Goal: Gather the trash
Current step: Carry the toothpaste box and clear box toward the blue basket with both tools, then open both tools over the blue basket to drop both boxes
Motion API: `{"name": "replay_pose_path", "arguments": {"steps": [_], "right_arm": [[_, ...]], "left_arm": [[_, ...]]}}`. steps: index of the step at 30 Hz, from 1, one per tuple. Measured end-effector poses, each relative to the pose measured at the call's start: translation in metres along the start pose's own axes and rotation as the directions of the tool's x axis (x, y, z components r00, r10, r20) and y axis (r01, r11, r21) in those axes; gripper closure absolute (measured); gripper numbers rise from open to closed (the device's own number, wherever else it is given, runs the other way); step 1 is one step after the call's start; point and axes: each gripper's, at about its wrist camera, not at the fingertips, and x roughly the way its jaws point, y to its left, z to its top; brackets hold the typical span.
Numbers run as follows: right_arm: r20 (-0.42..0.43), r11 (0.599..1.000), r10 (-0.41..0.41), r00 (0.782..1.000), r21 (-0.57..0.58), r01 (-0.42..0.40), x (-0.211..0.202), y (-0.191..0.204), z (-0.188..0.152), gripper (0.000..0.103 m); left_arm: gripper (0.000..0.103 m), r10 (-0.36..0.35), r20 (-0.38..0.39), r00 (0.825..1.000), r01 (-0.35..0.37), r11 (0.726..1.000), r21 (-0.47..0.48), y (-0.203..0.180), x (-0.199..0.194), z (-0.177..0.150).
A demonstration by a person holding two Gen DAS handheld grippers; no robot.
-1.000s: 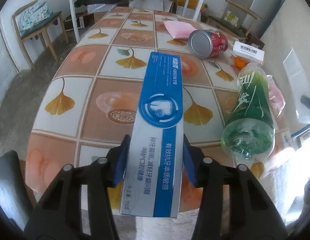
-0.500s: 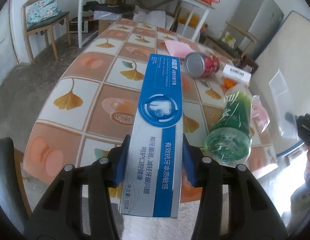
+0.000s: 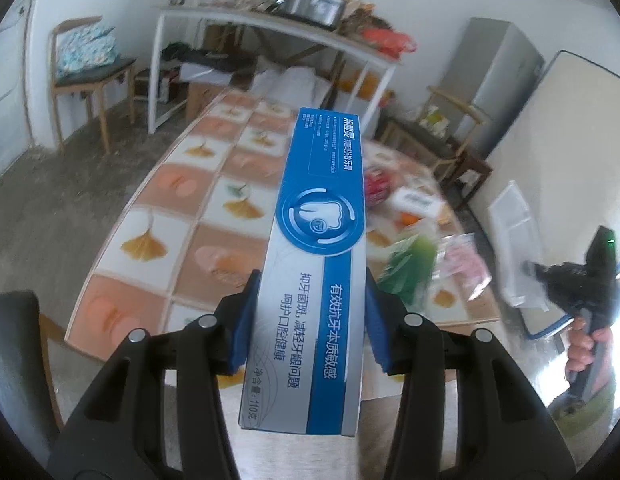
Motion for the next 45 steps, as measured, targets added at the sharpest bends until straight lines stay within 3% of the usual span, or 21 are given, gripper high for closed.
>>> {"name": "replay_pose_path", "arguments": {"steps": [6, 14, 18, 23, 26, 31, 34, 37, 39, 40, 41, 45], "right_arm": [[0.036, 0.998, 0.055, 0.998, 0.008, -0.055, -0.023, -0.011, 0.000, 0.099], [0.126, 0.994, 0.045, 0.991, 0.088, -0.057, -0.073, -0.067, 0.000, 0.099], [0.182, 0.986, -0.017, 0.983, 0.163, -0.013, -0.106, -0.108, -0.008, 0.099], [0.259, 0.951, -0.175, 0.950, 0.296, 0.095, -0.157, -0.173, -0.022, 0.099], [0.283, 0.914, -0.263, 0.922, 0.379, 0.144, -0.181, -0.211, -0.033, 0.099], [0.251, 0.851, -0.352, 0.902, 0.487, 0.196, -0.190, -0.270, -0.046, 0.099], [0.200, 0.818, -0.385, 0.901, 0.526, 0.233, -0.180, -0.300, -0.051, 0.099], [0.143, 0.789, -0.409, 0.901, 0.552, 0.270, -0.161, -0.327, -0.048, 0.099], [0.102, 0.768, -0.418, 0.902, 0.570, 0.292, -0.147, -0.348, -0.042, 0.099], [0.092, 0.763, -0.420, 0.903, 0.574, 0.296, -0.141, -0.353, -0.038, 0.099], [0.080, 0.758, -0.422, 0.903, 0.578, 0.303, -0.133, -0.361, -0.032, 0.099], [0.036, 0.734, -0.440, 0.897, 0.591, 0.336, -0.104, -0.395, 0.006, 0.097]], "left_arm": [[0.058, -0.101, 0.021, 0.995, 0.099, 0.991, 0.088, -0.059, -0.001, 0.019], [0.058, -0.249, -0.049, 0.967, 0.253, 0.943, 0.215, -0.163, 0.033, 0.031], [0.058, -0.323, -0.129, 0.938, 0.346, 0.906, 0.246, -0.210, 0.057, 0.024], [0.058, -0.391, -0.275, 0.878, 0.462, 0.841, 0.280, -0.281, 0.103, 0.013], [0.058, -0.400, -0.356, 0.844, 0.509, 0.807, 0.299, -0.321, 0.131, 0.005], [0.057, -0.362, -0.496, 0.789, 0.556, 0.765, 0.326, -0.388, 0.185, -0.025], [0.057, -0.322, -0.559, 0.764, 0.557, 0.765, 0.322, -0.421, 0.221, -0.041], [0.057, -0.261, -0.596, 0.760, 0.541, 0.761, 0.357, -0.452, 0.248, -0.064], [0.057, -0.240, -0.629, 0.739, 0.547, 0.759, 0.353, -0.469, 0.269, -0.075], [0.057, -0.230, -0.657, 0.718, 0.552, 0.764, 0.336, -0.481, 0.284, -0.081], [0.057, -0.225, -0.670, 0.707, 0.554, 0.765, 0.329, -0.490, 0.293, -0.085], [0.056, -0.226, -0.679, 0.699, 0.564, 0.758, 0.328, -0.529, 0.327, -0.087]]}}
